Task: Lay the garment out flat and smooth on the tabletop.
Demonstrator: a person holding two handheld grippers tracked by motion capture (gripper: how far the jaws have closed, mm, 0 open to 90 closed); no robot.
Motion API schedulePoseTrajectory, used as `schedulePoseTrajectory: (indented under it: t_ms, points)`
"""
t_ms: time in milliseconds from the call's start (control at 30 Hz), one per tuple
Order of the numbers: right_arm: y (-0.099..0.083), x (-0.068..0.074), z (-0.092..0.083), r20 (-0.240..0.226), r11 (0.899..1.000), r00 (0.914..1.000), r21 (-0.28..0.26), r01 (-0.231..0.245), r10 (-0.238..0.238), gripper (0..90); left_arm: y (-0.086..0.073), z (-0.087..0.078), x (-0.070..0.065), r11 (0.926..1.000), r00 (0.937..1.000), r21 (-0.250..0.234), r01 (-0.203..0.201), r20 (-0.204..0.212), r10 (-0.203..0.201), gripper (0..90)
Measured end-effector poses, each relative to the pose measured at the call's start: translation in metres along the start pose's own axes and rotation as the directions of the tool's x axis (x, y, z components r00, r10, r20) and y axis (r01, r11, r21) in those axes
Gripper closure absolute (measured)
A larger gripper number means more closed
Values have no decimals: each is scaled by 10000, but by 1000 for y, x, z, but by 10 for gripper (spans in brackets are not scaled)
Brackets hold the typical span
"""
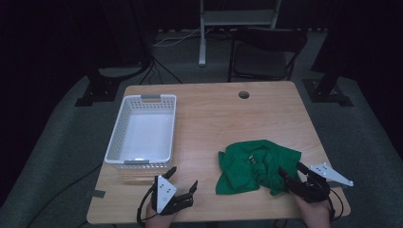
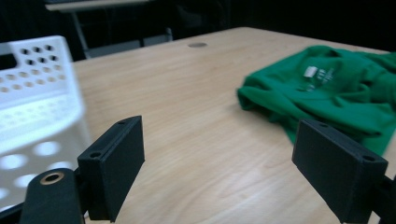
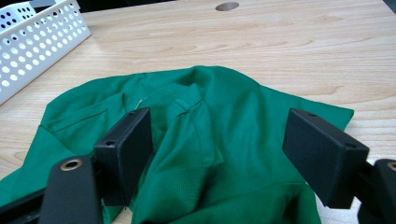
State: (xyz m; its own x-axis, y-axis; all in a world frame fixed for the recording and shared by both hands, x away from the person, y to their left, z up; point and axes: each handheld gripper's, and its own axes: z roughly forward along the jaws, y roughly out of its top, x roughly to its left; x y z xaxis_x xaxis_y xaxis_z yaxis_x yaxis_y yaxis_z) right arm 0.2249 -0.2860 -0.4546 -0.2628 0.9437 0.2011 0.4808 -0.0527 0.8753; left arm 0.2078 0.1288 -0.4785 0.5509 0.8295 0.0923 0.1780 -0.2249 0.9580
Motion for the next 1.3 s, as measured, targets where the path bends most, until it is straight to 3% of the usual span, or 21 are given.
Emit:
schedulePoseTrajectory:
  t_ms: [133,200,267,300,333,367,467,500,533,767,833,867,967,1000,1100,1200,1300]
  points:
    - [0,1,1,-65,10000,10000,76,60,-59,236,7,9,-11,9976,9995,692,66,294,-86,178]
    - [0,1,1,-72,9999,10000,82,68,-68,237,9,12,-13,9966,9992,809,138,352,-167,178]
    - [0,0,2,-95,9999,9999,95,42,-41,237,13,19,-19,9938,9982,1107,137,567,-201,178]
    - [0,1,2,-112,9999,9999,133,50,-49,240,15,25,-23,9882,9978,1524,117,626,-214,179]
    - [0,1,2,-112,9999,9999,133,50,-49,240,15,25,-23,9882,9978,1524,117,626,-214,179]
    - [0,1,3,-133,9998,9999,165,59,-56,240,19,34,-27,9766,9971,2143,185,678,-338,179]
    - [0,1,3,-137,9998,9999,177,50,-48,240,21,46,-33,9567,9943,2901,244,923,-533,179]
    - [0,1,3,-137,9998,9999,177,50,-48,240,21,46,-33,9567,9943,2901,244,923,-533,179]
    - [-1,1,4,-125,9998,9999,189,59,-57,241,22,52,-37,9480,9931,3178,178,1046,-537,179]
    - [-1,1,6,-178,9997,9998,239,108,-104,241,24,70,-56,9219,9870,3871,-174,1538,-460,187]
    - [-2,2,7,-203,9995,9997,290,120,-114,242,25,74,-60,9208,9855,3886,-345,1664,-333,329]
    - [-2,2,8,-214,9994,9997,313,136,-129,243,25,76,-62,9185,9844,3930,-431,1736,-281,343]
    - [-3,3,11,-231,9990,9996,429,153,-143,245,24,83,-64,9027,9815,4260,-607,1902,-237,425]
    - [-4,3,12,-247,9988,9996,458,169,-158,245,24,84,-64,9010,9796,4301,-568,1981,-328,440]
    - [-7,4,17,-51,9972,9996,683,295,-292,304,25,83,-63,8983,9749,4341,-676,2200,-330,542]
    - [-11,4,22,172,9947,9992,971,343,-362,364,25,82,-63,8986,9659,4317,-784,2561,-387,719]
    - [-14,3,27,121,9897,9984,1329,529,-550,479,25,80,-62,8981,9629,4318,-840,2673,-384,845]
